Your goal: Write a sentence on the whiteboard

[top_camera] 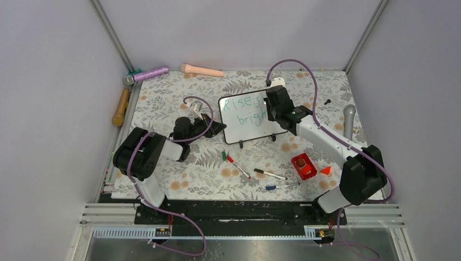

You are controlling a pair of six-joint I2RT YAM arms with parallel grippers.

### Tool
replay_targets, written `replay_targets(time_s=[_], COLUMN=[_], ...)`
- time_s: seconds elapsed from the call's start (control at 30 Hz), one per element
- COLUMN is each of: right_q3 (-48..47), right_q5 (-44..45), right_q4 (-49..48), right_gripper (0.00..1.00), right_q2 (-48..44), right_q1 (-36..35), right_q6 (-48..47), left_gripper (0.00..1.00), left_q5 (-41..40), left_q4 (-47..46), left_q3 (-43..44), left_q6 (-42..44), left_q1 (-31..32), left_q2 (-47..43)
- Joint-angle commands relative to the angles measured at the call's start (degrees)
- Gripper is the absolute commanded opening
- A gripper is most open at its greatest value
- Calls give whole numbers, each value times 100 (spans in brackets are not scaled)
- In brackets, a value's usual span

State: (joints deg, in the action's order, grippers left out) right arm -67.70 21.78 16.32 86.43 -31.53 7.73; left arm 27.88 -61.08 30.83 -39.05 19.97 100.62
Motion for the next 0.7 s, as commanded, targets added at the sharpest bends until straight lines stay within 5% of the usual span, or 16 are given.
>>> replay_targets(time_s=[0.0,0.67], right_q3=[-283,204], right_q5=[50,-164], right_q4=[-83,-82], right_gripper=[0,0], right_q2=[87,-75], right_q1=[50,60], right_q6=[-64,127], left_gripper=[0,0], left_q5=[-111,-93], left_q4=[-273,-291], left_q3=[78,64], left_q6=[38,28], left_q1=[-73,-79], left_q2=[53,54])
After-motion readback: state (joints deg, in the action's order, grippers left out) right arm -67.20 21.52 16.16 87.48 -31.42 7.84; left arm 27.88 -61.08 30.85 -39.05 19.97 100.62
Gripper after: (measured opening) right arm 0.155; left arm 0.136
